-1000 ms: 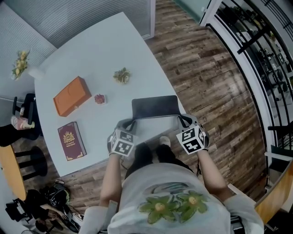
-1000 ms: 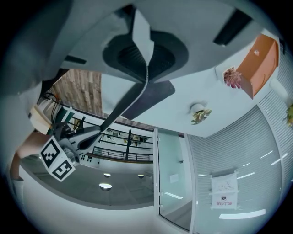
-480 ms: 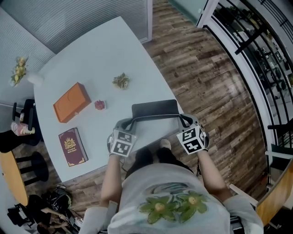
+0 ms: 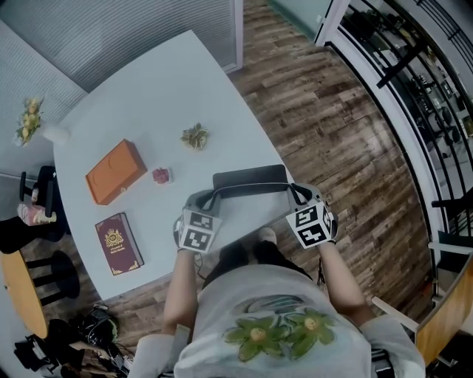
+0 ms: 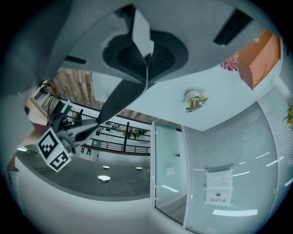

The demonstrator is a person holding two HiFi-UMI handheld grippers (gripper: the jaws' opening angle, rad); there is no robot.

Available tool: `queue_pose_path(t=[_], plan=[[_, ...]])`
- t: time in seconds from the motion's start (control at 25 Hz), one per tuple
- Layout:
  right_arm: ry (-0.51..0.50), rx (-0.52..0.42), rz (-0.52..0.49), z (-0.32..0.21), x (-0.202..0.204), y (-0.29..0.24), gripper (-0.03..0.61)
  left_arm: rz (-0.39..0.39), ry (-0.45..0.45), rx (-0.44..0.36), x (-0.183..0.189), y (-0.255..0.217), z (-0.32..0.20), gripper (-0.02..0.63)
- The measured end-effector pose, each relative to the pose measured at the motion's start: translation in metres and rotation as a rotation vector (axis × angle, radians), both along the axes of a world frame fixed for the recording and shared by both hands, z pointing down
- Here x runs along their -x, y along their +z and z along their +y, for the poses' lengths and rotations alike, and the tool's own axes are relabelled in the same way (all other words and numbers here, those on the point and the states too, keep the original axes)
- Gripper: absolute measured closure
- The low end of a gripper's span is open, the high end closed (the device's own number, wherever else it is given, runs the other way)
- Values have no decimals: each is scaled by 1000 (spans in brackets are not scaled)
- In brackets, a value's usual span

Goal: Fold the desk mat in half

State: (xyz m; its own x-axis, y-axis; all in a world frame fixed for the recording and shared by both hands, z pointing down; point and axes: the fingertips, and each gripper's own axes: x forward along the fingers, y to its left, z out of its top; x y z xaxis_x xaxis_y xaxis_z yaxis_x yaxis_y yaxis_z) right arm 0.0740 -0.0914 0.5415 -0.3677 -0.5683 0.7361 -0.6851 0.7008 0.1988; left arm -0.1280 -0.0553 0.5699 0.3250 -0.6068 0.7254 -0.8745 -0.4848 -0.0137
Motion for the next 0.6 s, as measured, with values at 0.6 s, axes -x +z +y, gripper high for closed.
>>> queue_pose_path(t=[0.6], plan=[[42, -16, -9, -23, 2, -8, 549, -2, 18, -29, 4, -9, -26, 594]])
